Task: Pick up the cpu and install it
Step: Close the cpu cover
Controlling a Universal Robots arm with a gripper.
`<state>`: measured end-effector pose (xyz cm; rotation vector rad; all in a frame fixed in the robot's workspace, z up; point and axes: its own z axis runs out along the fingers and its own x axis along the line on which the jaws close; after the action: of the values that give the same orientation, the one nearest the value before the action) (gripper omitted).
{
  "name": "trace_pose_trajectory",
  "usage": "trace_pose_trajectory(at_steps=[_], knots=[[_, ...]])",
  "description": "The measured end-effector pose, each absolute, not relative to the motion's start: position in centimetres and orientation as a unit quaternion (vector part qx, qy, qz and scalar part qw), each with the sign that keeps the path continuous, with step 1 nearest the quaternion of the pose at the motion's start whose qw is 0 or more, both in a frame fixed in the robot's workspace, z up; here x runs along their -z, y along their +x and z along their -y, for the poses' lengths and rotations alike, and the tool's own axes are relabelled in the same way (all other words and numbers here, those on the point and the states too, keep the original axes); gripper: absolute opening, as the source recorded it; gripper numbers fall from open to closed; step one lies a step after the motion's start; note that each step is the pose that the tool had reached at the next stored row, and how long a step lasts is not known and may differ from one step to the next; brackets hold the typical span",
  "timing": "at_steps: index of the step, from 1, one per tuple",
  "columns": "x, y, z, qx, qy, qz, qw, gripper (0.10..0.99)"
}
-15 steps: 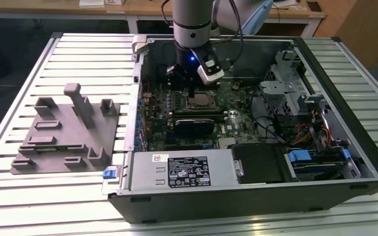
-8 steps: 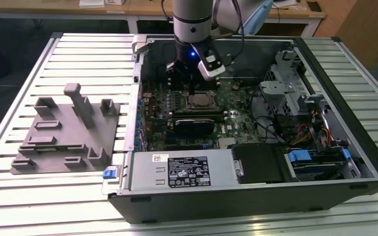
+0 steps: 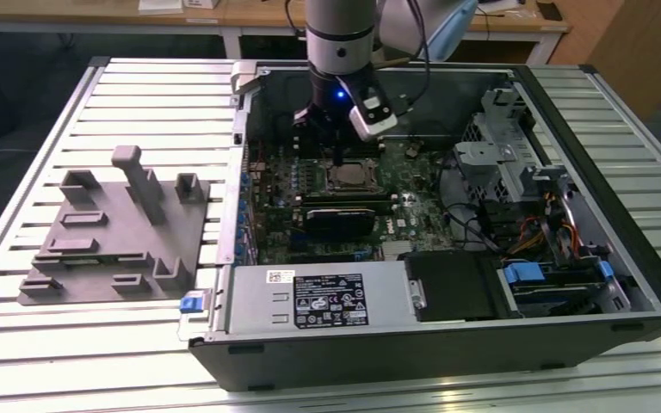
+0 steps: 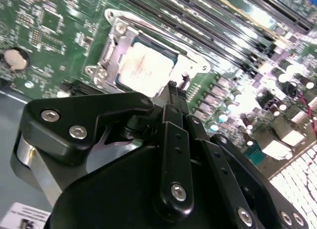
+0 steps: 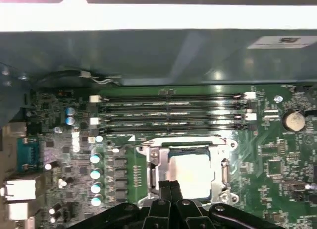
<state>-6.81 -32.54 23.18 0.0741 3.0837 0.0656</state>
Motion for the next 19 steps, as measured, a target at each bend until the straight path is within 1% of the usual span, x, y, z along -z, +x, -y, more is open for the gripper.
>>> trace_pose_trajectory(at_steps=[7, 19], knots=[[-23.2, -4.9, 32.5, -0.021, 0.024, -0.999, 0.028, 0.106], [-23.4, -4.6, 32.5, -0.02, 0.047, -0.998, 0.029, 0.106]])
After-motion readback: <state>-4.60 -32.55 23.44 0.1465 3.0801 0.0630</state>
